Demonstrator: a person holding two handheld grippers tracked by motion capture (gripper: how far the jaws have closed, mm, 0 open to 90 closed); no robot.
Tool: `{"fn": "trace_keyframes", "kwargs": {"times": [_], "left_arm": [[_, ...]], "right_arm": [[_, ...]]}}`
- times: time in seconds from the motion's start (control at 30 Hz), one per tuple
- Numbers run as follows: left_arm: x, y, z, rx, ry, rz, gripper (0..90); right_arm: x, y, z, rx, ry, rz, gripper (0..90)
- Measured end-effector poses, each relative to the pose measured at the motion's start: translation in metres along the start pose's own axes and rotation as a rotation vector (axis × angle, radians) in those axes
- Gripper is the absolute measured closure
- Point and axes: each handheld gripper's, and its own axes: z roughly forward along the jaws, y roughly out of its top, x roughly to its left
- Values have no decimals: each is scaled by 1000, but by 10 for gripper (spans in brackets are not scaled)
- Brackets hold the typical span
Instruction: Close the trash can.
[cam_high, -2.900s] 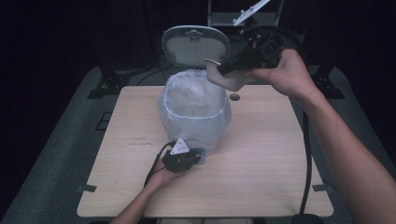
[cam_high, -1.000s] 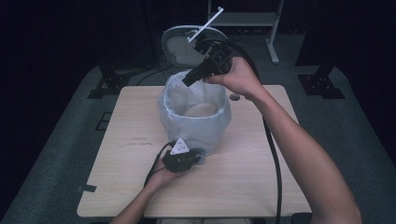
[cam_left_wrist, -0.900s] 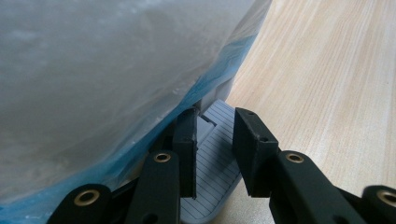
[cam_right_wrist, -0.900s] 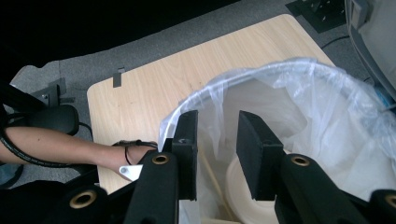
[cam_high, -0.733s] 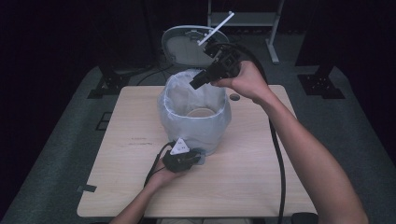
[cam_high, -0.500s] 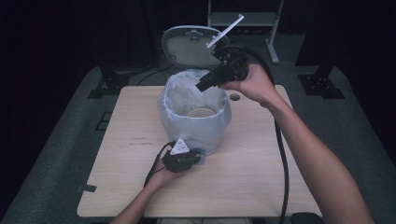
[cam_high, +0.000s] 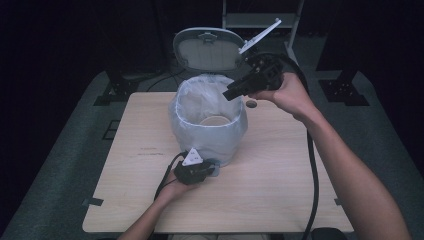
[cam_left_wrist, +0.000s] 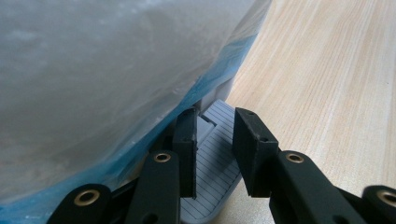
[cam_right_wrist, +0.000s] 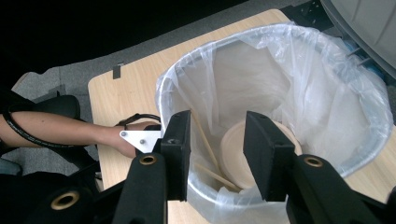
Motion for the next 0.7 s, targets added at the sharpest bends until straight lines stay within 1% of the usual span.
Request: {"fn": "trace_keyframes", "kwargs": {"times": [0.13, 0.2, 0.4, 0.63, 0.7], "left_arm": [[0, 0, 0, 0, 1, 0, 708], [0, 0, 0, -2, 0, 0, 708], [0, 0, 0, -2, 0, 0, 708], [0, 0, 0, -2, 0, 0, 708], [0, 0, 0, -2, 0, 0, 708]], "right_arm": [[-1, -5, -6, -5, -7, 6, 600], [-2, -8, -8, -14, -4, 18, 597], [-9, -24, -12, -17, -15, 44, 586], [-15, -37, -15, -31, -14, 75, 568], [-16, -39, -16, -27, -24, 72, 565]]}}
